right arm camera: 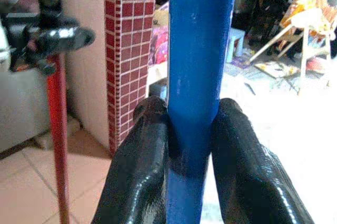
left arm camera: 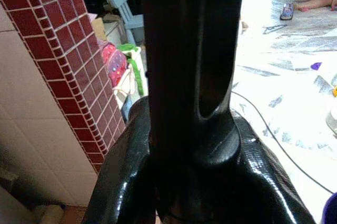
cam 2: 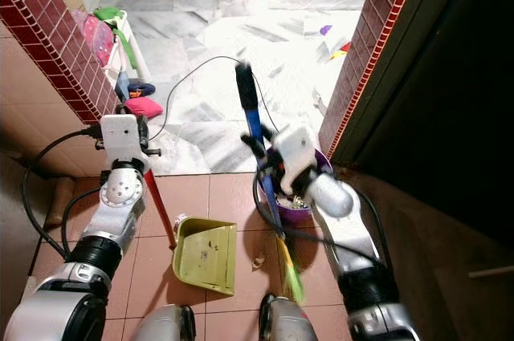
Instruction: Sweep floor
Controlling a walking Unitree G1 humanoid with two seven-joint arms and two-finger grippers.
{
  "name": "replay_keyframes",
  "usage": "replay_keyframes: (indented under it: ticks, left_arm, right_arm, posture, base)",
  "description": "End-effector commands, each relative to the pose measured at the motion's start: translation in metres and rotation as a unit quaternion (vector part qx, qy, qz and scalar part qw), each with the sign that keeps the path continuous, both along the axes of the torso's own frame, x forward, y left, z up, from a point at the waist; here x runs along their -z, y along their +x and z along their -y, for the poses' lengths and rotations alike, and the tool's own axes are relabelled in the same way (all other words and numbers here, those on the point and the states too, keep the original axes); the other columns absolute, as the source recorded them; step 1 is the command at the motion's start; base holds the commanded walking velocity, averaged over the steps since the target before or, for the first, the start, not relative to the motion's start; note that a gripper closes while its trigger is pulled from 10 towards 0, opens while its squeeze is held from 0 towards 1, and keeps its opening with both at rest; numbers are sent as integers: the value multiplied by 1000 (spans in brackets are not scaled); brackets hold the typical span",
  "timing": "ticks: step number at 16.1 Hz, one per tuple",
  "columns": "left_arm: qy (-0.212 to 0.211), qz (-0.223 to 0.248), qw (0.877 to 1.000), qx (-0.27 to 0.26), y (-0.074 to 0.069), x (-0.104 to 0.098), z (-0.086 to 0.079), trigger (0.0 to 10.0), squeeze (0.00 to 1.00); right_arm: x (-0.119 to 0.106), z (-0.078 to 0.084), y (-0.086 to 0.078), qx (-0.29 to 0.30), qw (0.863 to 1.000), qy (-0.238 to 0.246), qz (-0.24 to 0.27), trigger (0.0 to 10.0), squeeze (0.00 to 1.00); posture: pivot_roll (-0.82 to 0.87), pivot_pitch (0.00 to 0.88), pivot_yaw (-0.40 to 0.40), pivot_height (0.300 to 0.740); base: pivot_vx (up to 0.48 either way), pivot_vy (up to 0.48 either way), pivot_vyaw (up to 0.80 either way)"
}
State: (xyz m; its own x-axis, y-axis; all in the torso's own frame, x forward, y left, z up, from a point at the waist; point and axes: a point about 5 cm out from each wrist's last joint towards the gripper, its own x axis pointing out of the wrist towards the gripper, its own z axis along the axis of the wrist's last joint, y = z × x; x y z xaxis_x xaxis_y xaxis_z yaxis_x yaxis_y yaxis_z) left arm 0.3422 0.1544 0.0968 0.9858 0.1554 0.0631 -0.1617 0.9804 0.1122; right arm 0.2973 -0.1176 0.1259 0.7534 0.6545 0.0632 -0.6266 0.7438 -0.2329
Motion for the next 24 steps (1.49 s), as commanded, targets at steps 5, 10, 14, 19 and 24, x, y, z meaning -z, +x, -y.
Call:
replay_keyframes:
  ticks: [5,10,14,19,24]
  left_arm:
    - [-4,-50,999,18,-11,24,8,10000,0]
    - [-22,-70,997,36,-20,36,21,10000,0]
    - [-40,-84,995,42,-24,40,35,10000,0]
    - [-68,-94,993,23,-23,42,40,10000,0]
    - [-84,-99,992,6,-20,43,41,10000,0]
  right_arm:
    - [5,-11,-10,7,1000,-5,30,10000,0]
    - [18,-31,-6,45,999,2,16,10000,0]
    - [17,-50,2,76,997,30,11,10000,0]
    - [0,-60,29,146,982,119,-21,10000,0]
    - [-18,-47,47,171,969,175,-35,10000,0]
  posture:
    - [-136,116,24,740]
    - [-107,185,25,740]
    - [-111,210,15,740]
    - [-126,204,-10,740]
    - [-171,171,-35,740]
  base:
    - [0,0,0]
    - [0,0,0]
    - [0,0,0]
    - [0,0,0]
    - [0,0,0]
